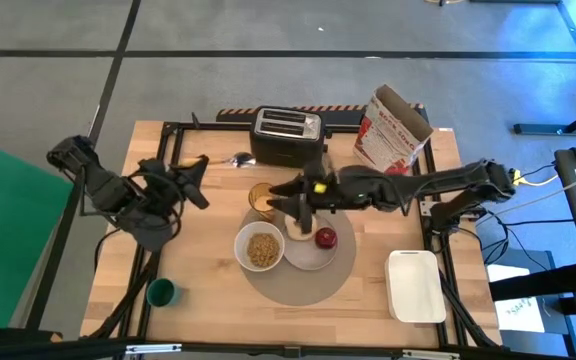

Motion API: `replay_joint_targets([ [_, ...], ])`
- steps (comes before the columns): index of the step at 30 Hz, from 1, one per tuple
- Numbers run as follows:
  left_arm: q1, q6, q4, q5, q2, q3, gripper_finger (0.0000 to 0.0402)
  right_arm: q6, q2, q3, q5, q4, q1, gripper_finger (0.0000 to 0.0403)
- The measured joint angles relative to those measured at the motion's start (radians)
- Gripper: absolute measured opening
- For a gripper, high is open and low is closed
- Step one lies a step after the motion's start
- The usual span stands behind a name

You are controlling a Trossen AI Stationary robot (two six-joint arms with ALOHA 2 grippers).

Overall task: Arrange a breakfast setting
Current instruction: Put the yellow spoon on the tablemat to the right of the gray plate

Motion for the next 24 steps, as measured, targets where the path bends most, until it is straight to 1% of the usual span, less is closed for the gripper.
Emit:
replay_joint_targets([
  [2,0.011,0.001,0.039,0.0,0.009,-0.001,0.0031,0.129,-0.004,-0.135,-0.017,0.338,-0.017,0.0182],
  [3,0.015,0.001,0.07,-0.001,0.014,-0.001,0.0031,0.194,0.001,-0.191,-0.015,0.475,-0.024,0.0182],
  [5,0.027,0.001,0.136,-0.001,0.019,-0.001,0.0032,0.313,0.026,-0.267,0.018,0.691,-0.031,0.0182],
  [6,0.033,0.001,0.172,0.0,0.019,-0.001,0.0032,0.351,0.035,-0.298,0.034,0.746,-0.032,0.0182],
  [9,0.059,0.007,0.285,-0.002,0.021,-0.001,0.0032,0.417,0.065,-0.329,0.086,0.793,-0.031,0.0182],
  [12,0.093,0.133,0.419,0.008,0.027,-0.001,0.0032,0.43,0.083,-0.309,0.1,0.8,-0.031,0.0182],
  [14,0.117,0.235,0.514,0.057,0.025,-0.001,0.0032,0.43,0.09,-0.295,0.133,0.81,-0.03,0.0182],
  [18,0.164,0.434,0.696,0.174,0.03,0.0,0.0032,0.437,0.09,-0.271,0.254,0.808,-0.046,0.0182],
  [20,0.18,0.535,0.774,0.215,0.031,-0.001,0.0032,0.48,0.09,-0.269,0.273,0.804,-0.063,0.0182],
  [22,0.197,0.62,0.842,0.241,0.03,-0.001,0.0033,0.523,0.09,-0.264,0.267,0.795,-0.074,0.0182],
  [24,0.212,0.677,0.885,0.262,0.03,-0.001,0.0033,0.552,0.087,-0.263,0.265,0.769,-0.085,0.0181],
])
